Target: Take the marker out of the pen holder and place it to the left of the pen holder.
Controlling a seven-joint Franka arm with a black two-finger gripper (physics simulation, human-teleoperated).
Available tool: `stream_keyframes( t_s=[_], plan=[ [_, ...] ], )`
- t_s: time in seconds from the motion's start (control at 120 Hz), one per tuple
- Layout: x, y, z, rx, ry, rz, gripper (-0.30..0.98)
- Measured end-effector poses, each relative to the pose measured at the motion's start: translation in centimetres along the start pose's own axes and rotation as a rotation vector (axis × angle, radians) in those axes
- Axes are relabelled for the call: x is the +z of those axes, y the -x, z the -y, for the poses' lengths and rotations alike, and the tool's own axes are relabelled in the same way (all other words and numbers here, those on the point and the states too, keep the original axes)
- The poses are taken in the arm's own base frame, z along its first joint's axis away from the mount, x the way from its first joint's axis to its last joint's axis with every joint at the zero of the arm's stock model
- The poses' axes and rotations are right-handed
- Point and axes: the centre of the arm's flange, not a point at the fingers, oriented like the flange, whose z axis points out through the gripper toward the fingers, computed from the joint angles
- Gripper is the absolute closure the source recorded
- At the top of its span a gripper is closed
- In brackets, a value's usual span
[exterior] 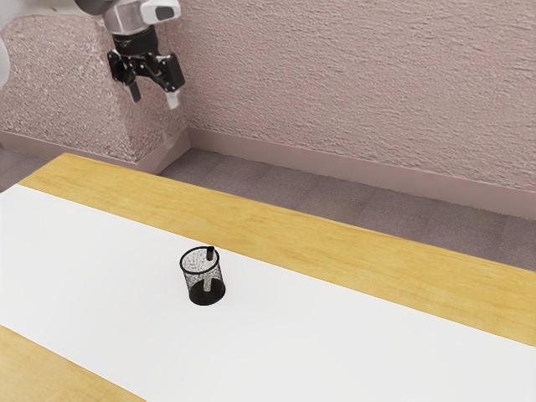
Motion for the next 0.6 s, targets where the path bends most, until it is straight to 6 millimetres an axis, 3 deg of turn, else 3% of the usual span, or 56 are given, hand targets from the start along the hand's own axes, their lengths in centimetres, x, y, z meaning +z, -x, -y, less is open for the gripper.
stream_keyframes(
  t_s=[0.283,0.367,0.433,0.508,0.6],
  plan=[
    [0.2,0.0,0.0,0.062,0.004,0.011,0.00],
    [0.3,-1.3,-1.2,0.088,0.005,-0.046,0.00],
    [2.9,-3.9,-2.3,0.110,0.006,-0.091,0.00],
    [7.8,-7.1,-3.3,0.127,0.010,-0.113,0.00],
    [12.7,-9.4,-4.4,0.141,0.019,-0.131,0.00]
  ],
)
